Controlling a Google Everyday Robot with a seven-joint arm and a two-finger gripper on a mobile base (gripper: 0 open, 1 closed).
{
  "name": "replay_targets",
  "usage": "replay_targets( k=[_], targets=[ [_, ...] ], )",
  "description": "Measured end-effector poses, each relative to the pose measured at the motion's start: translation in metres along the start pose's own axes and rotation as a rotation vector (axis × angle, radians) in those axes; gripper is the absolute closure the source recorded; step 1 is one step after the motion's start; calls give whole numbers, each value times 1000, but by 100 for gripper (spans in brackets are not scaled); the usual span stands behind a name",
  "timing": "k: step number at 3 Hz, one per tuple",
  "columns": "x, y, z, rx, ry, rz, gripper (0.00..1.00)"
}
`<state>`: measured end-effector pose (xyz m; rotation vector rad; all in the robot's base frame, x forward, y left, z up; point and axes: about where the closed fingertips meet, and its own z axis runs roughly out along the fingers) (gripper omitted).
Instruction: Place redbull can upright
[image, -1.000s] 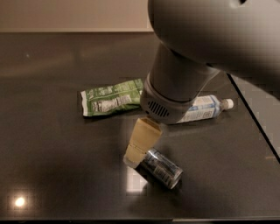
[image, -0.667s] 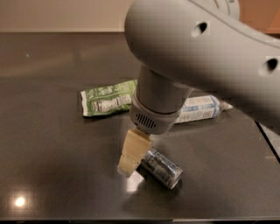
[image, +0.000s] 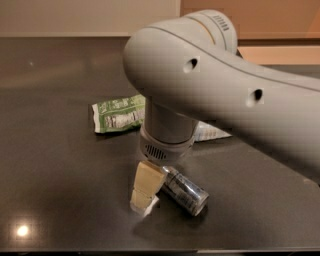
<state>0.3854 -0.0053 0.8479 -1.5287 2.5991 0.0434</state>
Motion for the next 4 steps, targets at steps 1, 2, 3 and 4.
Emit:
replay_targets(
  k=[1, 2, 3, 4],
  targets=[
    [1, 3, 18, -16, 40, 8, 0],
    [3, 3, 30, -35, 66, 27, 7],
    [2, 3, 25, -40, 48, 37, 29],
    [1, 5, 9, -27, 11, 30, 53]
  ],
)
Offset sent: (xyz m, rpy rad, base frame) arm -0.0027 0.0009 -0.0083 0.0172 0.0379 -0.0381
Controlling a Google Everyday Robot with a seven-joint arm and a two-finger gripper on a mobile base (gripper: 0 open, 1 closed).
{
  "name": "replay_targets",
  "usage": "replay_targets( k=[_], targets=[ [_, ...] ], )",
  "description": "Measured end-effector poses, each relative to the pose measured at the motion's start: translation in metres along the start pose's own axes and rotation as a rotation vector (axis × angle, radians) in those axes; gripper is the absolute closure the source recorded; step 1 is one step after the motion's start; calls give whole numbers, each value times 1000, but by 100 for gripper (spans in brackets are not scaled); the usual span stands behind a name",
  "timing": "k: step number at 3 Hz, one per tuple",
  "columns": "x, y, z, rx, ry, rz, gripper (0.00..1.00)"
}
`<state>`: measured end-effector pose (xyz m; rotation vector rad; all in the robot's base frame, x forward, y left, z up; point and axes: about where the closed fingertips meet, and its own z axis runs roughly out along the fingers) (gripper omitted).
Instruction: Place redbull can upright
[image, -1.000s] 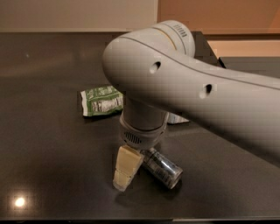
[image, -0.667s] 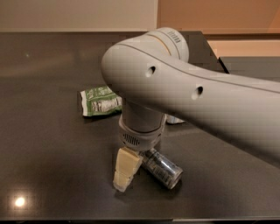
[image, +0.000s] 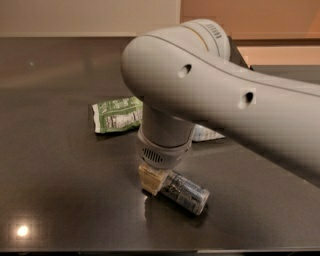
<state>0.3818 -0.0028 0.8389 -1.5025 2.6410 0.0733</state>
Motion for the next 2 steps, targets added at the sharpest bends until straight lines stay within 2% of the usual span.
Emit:
replay_targets(
  k=[1, 2],
  targets=[
    [-2, 2, -16, 10, -34, -18, 75],
    [-9, 2, -38, 9, -114, -59, 98]
  ],
)
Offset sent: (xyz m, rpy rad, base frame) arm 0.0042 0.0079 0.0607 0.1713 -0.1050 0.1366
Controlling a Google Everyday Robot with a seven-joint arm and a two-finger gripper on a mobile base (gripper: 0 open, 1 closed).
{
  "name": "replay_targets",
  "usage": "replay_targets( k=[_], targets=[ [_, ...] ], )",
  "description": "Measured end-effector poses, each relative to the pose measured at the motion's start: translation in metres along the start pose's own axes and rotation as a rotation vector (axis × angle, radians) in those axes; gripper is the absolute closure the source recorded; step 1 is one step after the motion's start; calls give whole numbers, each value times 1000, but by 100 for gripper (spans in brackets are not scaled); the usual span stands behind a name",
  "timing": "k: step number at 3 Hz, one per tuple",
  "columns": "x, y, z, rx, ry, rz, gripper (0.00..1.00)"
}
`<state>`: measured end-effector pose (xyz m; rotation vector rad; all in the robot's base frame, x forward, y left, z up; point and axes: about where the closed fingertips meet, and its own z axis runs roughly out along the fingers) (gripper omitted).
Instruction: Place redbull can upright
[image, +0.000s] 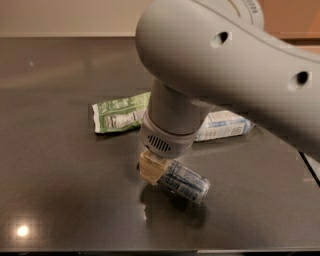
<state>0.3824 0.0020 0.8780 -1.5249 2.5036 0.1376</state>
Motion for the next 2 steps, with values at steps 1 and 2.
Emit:
replay_targets(
  k=[1, 2],
  targets=[
    [-6, -13, -33, -2, -173, -13, 100],
    [0, -42, -57, 0, -389, 26, 100]
  ],
)
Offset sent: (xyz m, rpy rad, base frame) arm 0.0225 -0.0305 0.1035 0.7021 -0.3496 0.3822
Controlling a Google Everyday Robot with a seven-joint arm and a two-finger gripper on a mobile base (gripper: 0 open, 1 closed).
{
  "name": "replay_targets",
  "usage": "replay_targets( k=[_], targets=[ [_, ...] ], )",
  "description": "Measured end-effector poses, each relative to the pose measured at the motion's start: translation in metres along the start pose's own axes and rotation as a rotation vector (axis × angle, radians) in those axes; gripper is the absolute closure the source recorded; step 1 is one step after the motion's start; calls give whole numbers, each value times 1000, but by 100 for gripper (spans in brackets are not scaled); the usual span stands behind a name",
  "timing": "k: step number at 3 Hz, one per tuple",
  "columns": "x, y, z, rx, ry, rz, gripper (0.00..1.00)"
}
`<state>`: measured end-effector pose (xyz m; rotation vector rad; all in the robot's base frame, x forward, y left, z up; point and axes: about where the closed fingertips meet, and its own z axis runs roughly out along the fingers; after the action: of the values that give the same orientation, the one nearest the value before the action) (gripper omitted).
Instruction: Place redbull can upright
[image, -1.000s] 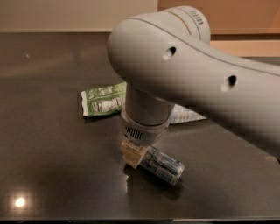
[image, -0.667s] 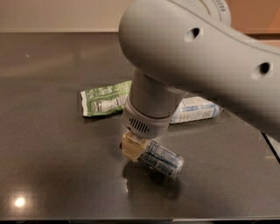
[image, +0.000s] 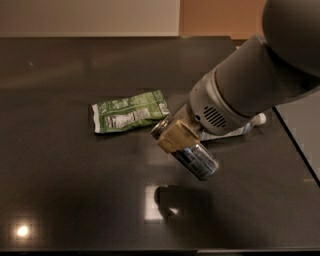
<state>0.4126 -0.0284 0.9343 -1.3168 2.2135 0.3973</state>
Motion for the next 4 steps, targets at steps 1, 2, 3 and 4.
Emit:
replay_targets(
  k=[1, 2, 3, 4],
  targets=[
    [13, -26, -9, -16, -164, 47, 100],
    [22, -31, -10, -111, -331, 67, 100],
    [10, -11, -23, -261, -538, 18, 100],
    [-4, 14, -47, -383, -749, -117, 100]
  ],
)
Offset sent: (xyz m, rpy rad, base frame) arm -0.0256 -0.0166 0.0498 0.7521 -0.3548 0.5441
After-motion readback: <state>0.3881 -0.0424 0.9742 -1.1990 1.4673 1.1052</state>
